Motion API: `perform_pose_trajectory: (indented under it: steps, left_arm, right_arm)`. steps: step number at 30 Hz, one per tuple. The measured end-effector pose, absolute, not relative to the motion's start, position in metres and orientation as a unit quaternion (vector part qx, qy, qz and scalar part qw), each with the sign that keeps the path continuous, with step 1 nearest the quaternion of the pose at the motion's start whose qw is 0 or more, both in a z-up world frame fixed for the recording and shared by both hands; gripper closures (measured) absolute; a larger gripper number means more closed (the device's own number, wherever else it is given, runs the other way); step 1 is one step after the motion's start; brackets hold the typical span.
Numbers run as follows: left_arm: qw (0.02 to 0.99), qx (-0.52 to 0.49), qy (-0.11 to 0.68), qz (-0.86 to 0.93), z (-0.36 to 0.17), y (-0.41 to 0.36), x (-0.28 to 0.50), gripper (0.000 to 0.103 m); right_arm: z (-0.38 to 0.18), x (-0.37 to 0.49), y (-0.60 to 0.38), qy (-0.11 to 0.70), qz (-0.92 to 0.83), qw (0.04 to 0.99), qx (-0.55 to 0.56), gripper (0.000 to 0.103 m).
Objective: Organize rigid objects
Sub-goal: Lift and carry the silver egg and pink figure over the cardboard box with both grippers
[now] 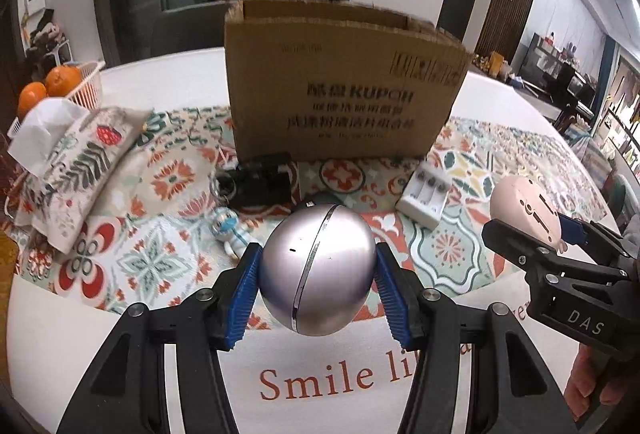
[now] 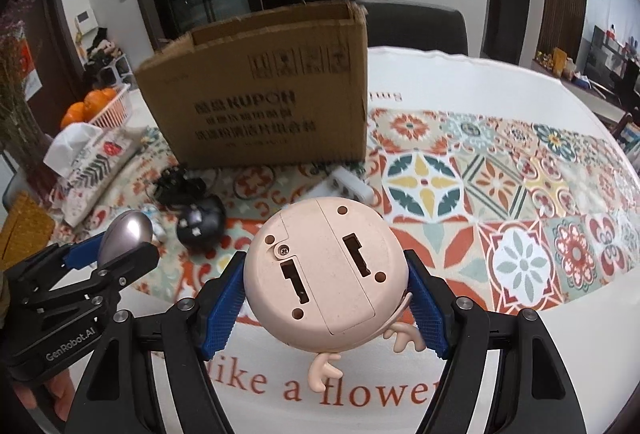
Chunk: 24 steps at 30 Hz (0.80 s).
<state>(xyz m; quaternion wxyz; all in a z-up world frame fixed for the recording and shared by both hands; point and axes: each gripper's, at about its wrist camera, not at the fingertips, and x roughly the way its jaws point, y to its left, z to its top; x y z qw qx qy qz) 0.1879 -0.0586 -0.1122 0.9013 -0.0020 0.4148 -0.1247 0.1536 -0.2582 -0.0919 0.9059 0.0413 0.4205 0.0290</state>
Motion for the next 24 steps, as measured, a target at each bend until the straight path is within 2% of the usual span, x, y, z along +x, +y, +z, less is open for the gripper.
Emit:
perform_pose_trajectory:
  steps: [15,24]
  left_arm:
    - [0.930,0.013,0.347,-0.120,-0.055,-0.048,0.191,0.048]
    - [0.935,0.006,0.332,-0.123,-0.028,-0.044,0.207,0.048]
  right_arm:
    - [-0.042,0.158,-0.246,0.364,0.039,0.930,0.038,0.028]
    - [-0.009,0.175,-0.240,0.329,0.037,0.944,0.021,0.028]
